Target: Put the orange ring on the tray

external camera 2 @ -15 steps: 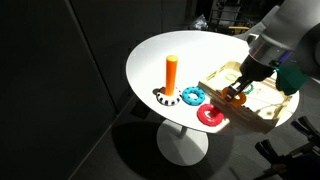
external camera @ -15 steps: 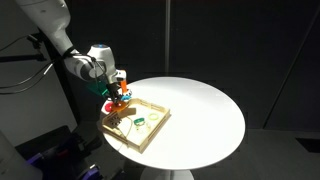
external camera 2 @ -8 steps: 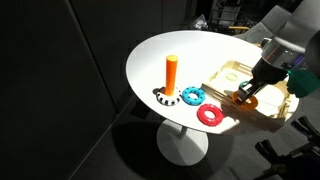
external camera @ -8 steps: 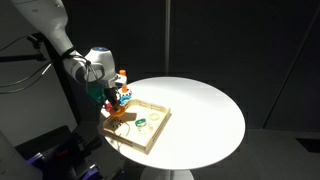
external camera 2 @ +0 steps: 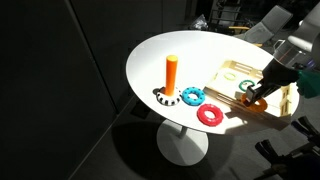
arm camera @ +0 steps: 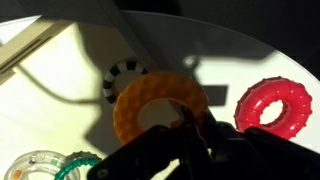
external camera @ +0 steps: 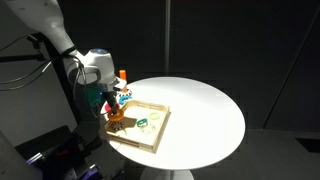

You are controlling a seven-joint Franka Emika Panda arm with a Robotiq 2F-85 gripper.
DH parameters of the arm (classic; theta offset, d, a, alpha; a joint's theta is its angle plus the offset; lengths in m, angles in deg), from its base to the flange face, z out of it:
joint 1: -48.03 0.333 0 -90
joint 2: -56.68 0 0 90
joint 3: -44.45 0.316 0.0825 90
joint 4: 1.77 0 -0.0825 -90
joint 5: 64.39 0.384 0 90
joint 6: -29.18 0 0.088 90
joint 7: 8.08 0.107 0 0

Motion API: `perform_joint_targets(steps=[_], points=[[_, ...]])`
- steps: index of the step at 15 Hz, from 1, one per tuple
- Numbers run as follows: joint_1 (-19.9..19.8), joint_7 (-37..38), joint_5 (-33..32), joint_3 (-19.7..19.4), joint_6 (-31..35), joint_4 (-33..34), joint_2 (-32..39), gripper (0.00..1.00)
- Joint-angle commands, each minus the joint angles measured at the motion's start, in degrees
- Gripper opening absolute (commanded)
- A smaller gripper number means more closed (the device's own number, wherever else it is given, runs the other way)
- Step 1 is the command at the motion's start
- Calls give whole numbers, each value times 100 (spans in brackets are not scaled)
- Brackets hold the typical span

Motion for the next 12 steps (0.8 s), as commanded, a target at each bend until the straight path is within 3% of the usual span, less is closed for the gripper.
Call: perform_joint_targets(steps=[1,8,9,12], points=[[-174,-407,515,151,-97,-147,-211,41],[-157,-694,966,139,-156,-206,-355,95],[-182,-808,1101,171,-181,-205,-413,100],[-223,-1232,1617,226,-368,-162,-602,100]])
